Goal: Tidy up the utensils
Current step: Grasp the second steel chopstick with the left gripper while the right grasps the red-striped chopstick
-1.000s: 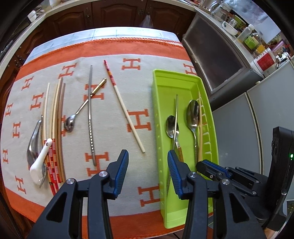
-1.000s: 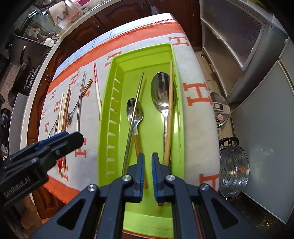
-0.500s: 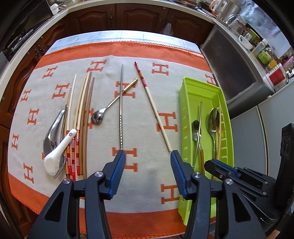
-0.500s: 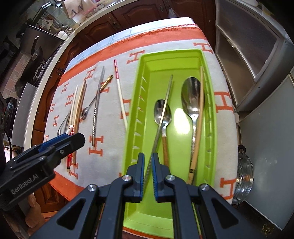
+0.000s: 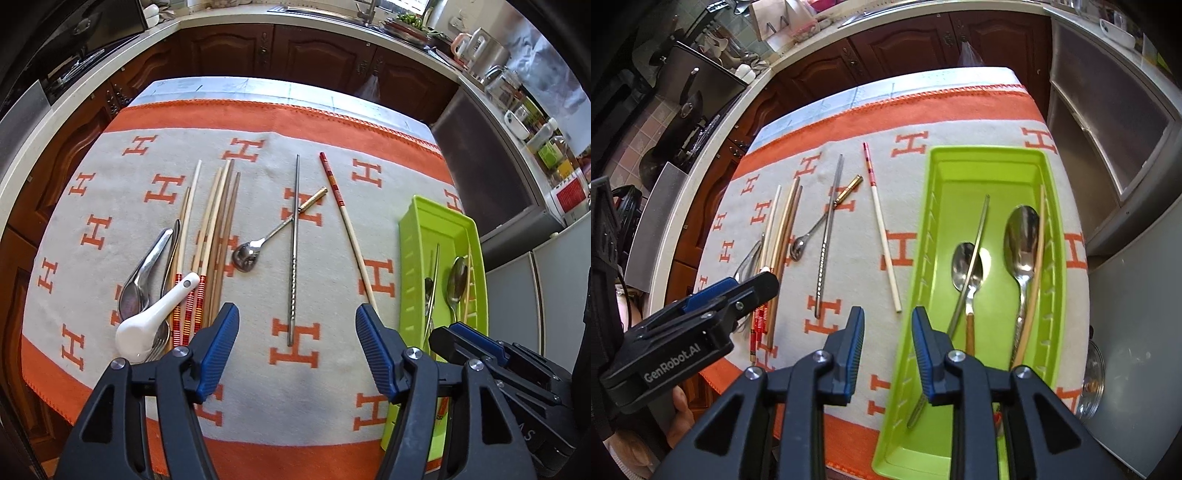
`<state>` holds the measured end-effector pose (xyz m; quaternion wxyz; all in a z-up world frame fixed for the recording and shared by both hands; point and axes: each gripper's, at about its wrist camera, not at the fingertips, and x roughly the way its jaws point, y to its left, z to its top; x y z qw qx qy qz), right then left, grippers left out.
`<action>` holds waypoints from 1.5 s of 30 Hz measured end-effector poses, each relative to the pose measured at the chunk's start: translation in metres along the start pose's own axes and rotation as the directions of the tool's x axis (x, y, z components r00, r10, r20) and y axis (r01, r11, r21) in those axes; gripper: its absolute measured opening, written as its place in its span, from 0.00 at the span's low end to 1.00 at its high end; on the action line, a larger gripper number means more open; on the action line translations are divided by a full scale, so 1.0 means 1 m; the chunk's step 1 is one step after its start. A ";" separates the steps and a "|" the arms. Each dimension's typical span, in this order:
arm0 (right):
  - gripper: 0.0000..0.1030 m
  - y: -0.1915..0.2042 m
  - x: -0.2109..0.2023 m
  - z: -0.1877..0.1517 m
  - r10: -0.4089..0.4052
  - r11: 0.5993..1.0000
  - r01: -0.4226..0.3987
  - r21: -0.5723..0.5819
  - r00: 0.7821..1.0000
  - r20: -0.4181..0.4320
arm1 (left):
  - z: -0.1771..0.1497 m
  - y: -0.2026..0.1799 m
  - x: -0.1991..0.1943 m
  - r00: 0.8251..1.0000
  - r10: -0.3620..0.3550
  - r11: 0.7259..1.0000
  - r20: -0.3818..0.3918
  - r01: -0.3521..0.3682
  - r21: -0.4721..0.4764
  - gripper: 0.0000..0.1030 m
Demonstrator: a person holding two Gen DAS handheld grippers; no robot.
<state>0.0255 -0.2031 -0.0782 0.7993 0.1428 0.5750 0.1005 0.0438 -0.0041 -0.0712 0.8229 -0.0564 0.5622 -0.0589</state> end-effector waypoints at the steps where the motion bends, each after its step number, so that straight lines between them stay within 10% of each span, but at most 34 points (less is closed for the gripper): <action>1: 0.26 0.002 0.001 0.002 0.003 1.000 -0.003 -0.006 1.000 0.003 | 0.001 0.002 0.001 1.000 0.000 1.000 0.002 0.000 -0.003 0.62; 31: 0.26 0.032 0.111 0.081 -0.093 0.990 0.086 -0.109 0.994 -0.060 | 0.027 0.043 0.062 0.992 -0.125 0.988 0.029 0.127 -0.086 0.56; 45: 0.06 0.051 0.136 0.079 -0.249 0.932 0.227 -0.282 0.968 -0.042 | 0.021 0.053 0.068 0.993 -0.118 0.988 0.019 0.119 -0.096 0.52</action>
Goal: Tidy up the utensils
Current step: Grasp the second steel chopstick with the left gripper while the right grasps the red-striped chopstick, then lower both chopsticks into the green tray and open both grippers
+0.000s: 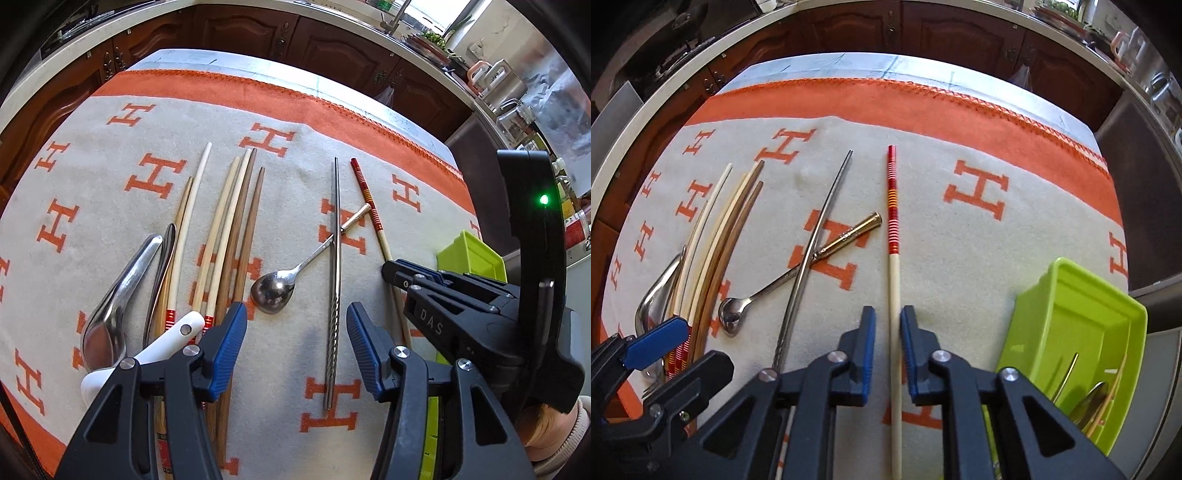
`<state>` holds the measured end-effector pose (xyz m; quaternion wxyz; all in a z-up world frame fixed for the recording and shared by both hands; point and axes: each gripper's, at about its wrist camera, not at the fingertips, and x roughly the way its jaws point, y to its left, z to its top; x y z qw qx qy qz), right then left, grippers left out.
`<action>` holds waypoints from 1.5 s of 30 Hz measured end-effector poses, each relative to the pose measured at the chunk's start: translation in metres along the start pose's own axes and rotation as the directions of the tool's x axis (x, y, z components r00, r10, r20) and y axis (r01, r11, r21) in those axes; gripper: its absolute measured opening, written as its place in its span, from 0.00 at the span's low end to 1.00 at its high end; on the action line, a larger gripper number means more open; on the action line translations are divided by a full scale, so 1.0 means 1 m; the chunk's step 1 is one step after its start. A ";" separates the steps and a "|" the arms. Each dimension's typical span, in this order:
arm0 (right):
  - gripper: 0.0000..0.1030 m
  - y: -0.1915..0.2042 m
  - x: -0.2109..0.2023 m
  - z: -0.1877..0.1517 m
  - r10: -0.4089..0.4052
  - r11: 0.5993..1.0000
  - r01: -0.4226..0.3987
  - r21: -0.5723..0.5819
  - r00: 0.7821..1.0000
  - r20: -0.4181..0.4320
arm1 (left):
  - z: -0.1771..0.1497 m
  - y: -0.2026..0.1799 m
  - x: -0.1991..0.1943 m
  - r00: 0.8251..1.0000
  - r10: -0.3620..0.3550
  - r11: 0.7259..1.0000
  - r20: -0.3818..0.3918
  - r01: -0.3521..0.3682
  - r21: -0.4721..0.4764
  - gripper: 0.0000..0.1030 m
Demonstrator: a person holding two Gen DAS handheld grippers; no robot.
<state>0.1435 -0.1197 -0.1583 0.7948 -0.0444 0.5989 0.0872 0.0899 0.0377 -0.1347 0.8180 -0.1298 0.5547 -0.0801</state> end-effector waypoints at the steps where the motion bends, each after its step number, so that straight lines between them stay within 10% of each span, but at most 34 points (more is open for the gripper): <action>1: 0.05 -0.002 0.000 0.000 0.009 1.000 -0.009 0.010 1.000 0.000 | -0.001 -0.001 0.000 1.000 -0.001 1.000 -0.001 0.001 0.004 0.52; 19: 0.05 -0.044 -0.080 -0.019 0.191 0.955 -0.219 0.201 0.970 0.151 | -0.007 -0.008 0.010 0.996 -0.089 0.996 -0.021 0.089 -0.025 0.44; 33: 0.05 -0.072 -0.104 -0.061 0.208 0.921 -0.261 0.288 0.957 0.201 | -0.006 -0.046 0.042 0.998 0.068 0.991 0.008 -0.069 0.115 0.22; 35: 0.05 -0.077 -0.107 -0.067 0.200 0.918 -0.258 0.303 0.958 0.207 | -0.006 -0.053 0.044 0.995 0.103 0.984 0.015 -0.104 0.148 0.05; 45: 0.05 -0.102 -0.123 -0.093 0.194 0.895 -0.263 0.360 0.957 0.218 | -0.009 -0.066 0.023 0.997 0.069 0.987 0.029 -0.072 0.146 0.03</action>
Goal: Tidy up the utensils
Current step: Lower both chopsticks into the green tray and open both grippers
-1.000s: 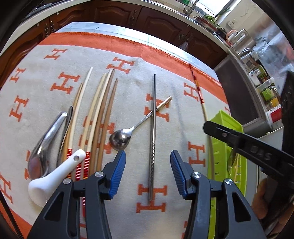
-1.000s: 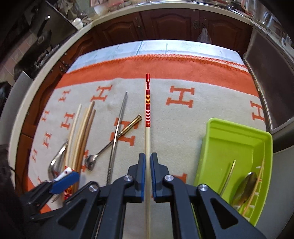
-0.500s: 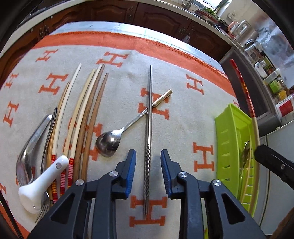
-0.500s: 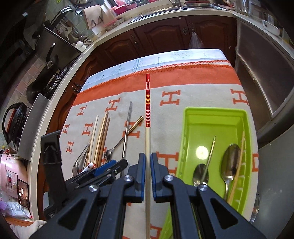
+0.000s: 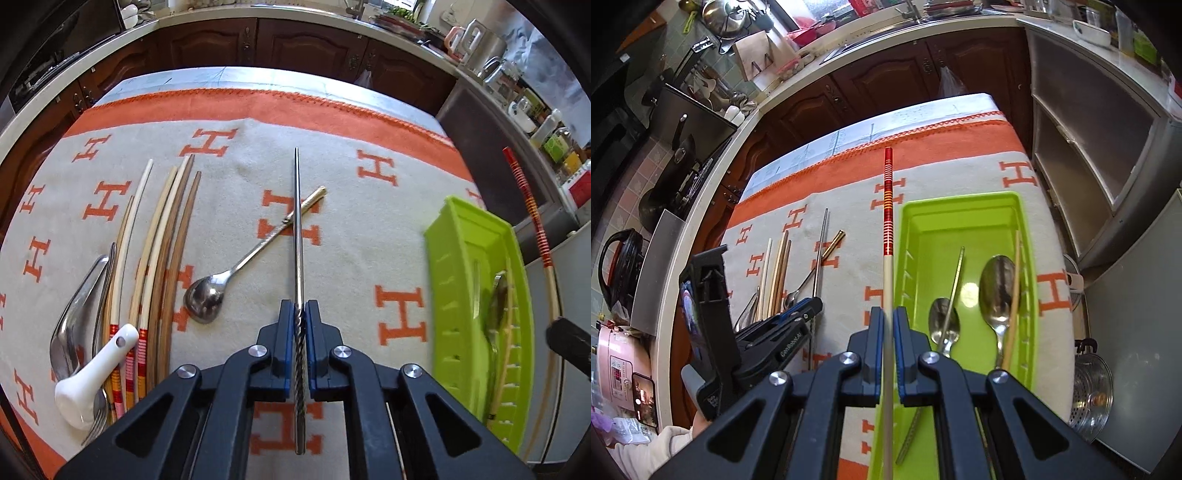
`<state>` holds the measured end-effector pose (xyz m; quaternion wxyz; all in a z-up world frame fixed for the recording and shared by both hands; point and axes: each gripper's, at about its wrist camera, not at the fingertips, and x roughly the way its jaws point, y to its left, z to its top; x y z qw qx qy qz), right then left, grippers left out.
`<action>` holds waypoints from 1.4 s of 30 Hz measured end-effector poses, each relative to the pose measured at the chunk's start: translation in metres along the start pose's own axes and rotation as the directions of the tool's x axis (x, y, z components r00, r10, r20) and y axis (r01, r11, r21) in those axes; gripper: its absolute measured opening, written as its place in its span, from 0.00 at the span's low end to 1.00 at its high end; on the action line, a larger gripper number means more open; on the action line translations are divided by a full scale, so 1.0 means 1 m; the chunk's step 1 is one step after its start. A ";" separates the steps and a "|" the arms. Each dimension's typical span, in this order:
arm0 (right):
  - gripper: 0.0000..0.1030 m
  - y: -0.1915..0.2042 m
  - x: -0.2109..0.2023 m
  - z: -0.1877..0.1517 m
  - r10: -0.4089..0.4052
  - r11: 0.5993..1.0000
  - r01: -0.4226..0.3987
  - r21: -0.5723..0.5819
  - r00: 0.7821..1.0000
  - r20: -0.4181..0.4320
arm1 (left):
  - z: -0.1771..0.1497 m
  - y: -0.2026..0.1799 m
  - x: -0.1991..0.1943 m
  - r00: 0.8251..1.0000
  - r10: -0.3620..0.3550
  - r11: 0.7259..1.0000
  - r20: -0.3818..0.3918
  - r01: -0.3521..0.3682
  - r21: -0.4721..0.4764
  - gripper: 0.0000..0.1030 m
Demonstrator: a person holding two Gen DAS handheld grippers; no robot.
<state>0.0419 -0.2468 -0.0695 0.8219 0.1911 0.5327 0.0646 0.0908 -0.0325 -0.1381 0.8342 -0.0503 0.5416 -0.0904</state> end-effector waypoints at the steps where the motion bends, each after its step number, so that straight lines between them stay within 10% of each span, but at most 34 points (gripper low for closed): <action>1: 0.05 -0.002 -0.002 -0.001 0.000 1.000 0.000 0.007 1.000 0.001 | -0.001 -0.003 -0.007 1.000 -0.011 1.000 0.007 0.011 0.003 0.03; 11: 0.05 -0.033 -0.001 -0.023 -0.061 0.995 0.064 0.073 0.997 -0.050 | -0.008 -0.036 -0.080 0.983 -0.171 0.985 0.060 0.169 0.038 0.04; 28: 0.07 -0.058 0.005 -0.045 -0.090 0.981 0.108 0.163 0.989 -0.117 | -0.045 -0.098 -0.054 0.960 -0.217 0.959 -0.177 0.244 0.144 0.05; 42: 0.07 -0.050 -0.006 -0.050 -0.110 0.985 0.122 0.120 0.988 -0.106 | -0.042 -0.077 -0.078 0.985 -0.137 0.975 -0.104 0.152 0.160 0.68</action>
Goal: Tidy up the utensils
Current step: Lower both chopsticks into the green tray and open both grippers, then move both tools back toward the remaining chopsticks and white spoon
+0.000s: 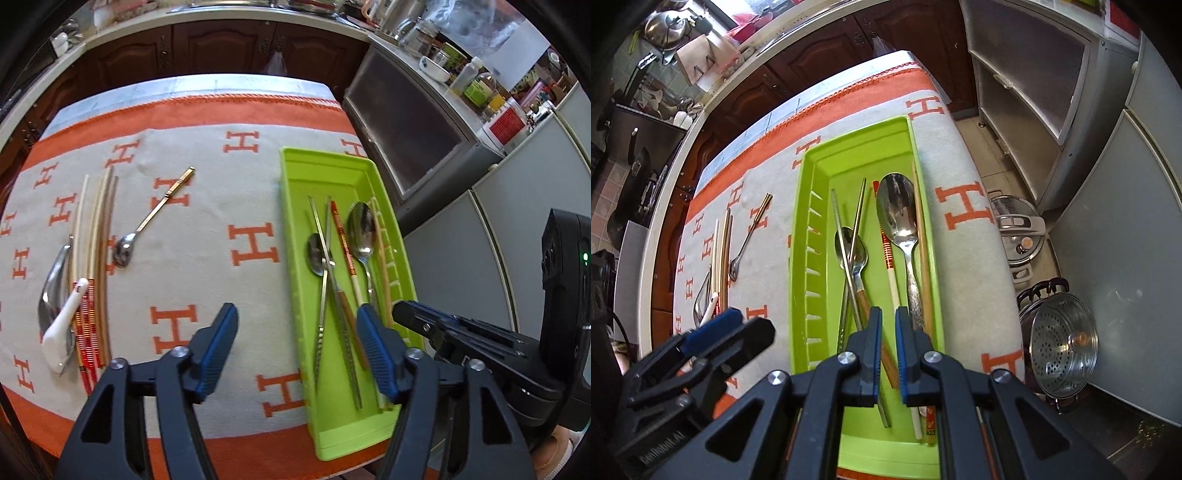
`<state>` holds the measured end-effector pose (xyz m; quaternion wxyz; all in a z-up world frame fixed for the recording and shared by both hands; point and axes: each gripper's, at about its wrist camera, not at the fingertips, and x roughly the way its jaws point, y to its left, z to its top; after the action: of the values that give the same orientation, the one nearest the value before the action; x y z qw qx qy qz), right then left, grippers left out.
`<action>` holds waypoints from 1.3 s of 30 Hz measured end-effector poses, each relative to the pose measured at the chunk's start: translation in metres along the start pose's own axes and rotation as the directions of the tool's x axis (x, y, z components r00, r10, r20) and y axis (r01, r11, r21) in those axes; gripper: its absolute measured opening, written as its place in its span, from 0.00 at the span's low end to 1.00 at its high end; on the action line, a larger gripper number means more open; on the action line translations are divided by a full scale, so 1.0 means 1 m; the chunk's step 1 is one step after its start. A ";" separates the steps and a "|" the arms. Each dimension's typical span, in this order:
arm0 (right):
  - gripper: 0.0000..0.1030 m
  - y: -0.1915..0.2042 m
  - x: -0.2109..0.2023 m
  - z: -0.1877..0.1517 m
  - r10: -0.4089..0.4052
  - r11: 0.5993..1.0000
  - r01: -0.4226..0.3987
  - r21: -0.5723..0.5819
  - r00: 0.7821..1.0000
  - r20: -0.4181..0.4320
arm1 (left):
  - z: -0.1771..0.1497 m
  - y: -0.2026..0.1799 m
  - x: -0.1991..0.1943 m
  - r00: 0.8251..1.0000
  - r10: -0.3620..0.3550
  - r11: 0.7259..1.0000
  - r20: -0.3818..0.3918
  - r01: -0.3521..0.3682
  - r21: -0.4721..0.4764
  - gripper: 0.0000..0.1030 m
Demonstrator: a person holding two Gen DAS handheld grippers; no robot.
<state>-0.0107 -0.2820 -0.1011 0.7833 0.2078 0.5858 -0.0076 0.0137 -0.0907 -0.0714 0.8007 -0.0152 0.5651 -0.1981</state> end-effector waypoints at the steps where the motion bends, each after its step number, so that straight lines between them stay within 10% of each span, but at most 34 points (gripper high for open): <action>1: 0.07 0.002 0.001 -0.002 0.001 1.000 -0.001 -0.007 1.000 -0.003 | -0.001 0.004 -0.003 1.000 0.015 1.000 0.008 -0.015 -0.005 0.71; 25: 0.07 0.063 -0.003 -0.016 0.047 0.986 -0.052 -0.160 0.998 -0.038 | -0.012 0.056 -0.047 0.977 0.198 0.976 0.073 -0.189 -0.110 0.81; 39: 0.07 0.138 0.015 -0.013 0.105 0.945 -0.128 -0.301 0.990 -0.092 | -0.027 0.120 -0.086 0.934 0.336 0.925 0.124 -0.303 -0.228 0.88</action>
<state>0.0178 -0.1483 -0.0741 0.7827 0.1181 0.5955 0.1373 0.0004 0.0539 -0.0336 0.8593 -0.0211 0.5111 -0.0033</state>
